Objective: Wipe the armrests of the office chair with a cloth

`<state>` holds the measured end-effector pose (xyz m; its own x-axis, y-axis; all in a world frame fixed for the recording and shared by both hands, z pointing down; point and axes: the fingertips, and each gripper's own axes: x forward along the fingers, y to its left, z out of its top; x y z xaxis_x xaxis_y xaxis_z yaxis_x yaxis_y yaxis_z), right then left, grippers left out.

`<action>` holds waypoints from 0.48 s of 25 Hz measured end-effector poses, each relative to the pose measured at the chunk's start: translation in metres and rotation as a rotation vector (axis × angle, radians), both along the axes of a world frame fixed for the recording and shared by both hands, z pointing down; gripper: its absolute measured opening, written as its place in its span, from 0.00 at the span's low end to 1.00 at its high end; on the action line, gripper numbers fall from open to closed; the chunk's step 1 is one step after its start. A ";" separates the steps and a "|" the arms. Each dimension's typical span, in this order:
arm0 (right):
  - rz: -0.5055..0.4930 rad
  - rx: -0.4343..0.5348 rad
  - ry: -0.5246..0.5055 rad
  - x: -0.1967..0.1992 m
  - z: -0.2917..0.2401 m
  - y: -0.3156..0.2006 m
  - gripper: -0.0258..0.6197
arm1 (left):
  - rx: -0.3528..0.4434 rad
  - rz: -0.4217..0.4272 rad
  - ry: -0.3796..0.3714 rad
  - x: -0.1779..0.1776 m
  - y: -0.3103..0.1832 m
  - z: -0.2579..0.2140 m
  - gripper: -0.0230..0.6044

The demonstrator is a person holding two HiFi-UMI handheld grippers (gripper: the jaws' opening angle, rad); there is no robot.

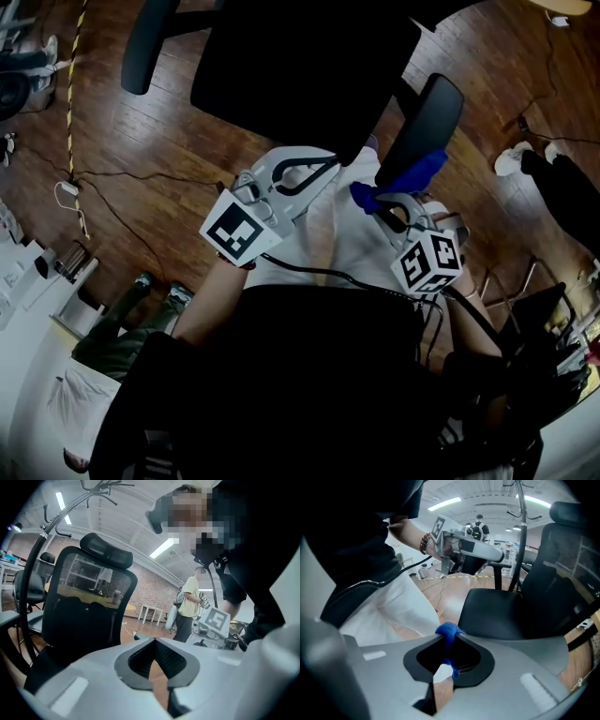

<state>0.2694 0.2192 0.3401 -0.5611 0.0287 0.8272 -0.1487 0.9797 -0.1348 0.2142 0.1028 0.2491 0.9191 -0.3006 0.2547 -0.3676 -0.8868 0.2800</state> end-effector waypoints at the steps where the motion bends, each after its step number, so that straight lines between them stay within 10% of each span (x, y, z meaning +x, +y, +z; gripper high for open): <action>1: 0.032 0.002 0.013 0.004 0.001 0.000 0.10 | 0.000 0.005 0.000 0.002 0.000 0.000 0.05; 12: 0.356 0.029 0.223 0.087 0.025 -0.004 0.10 | -0.022 0.035 0.008 0.018 0.012 -0.002 0.05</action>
<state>0.3562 0.2149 0.3651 -0.3389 -0.1601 0.9271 -0.5011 0.8647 -0.0339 0.2324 0.1152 0.2469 0.9309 -0.2629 0.2536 -0.3345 -0.8926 0.3023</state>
